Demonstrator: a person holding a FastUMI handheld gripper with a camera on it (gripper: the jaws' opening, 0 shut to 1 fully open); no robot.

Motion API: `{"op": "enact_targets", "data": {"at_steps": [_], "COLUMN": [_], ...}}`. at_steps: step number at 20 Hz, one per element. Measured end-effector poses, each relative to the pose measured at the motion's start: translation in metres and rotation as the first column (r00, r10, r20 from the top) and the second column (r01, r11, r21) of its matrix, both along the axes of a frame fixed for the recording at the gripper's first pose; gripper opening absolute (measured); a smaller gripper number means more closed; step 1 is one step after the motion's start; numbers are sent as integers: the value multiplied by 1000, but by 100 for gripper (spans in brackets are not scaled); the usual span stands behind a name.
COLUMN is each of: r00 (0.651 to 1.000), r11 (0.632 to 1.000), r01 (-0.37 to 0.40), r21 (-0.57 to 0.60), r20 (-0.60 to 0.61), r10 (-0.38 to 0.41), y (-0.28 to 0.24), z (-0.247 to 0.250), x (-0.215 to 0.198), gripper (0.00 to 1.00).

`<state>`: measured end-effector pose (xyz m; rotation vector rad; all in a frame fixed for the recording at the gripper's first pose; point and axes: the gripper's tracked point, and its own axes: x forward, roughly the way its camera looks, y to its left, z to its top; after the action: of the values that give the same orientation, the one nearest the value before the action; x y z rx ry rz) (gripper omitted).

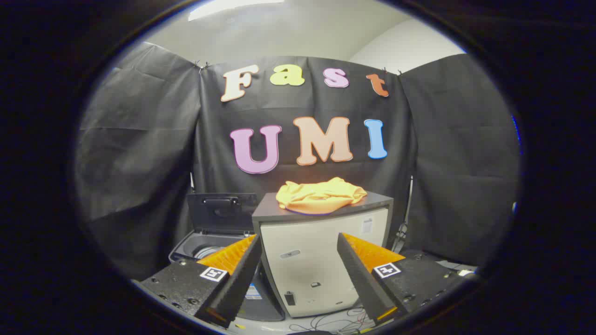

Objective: Put the clothes into the washing machine and then close the washing machine lid.

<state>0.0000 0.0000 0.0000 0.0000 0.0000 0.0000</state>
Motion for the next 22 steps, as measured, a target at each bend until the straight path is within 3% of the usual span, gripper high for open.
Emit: {"op": "enact_targets", "data": {"at_steps": [22], "r00": [999], "r11": [997], "r01": [-35], "r21": [69], "r20": [-24], "r10": [37], "y": [9], "z": [-35], "x": [12], "gripper": [96]}}
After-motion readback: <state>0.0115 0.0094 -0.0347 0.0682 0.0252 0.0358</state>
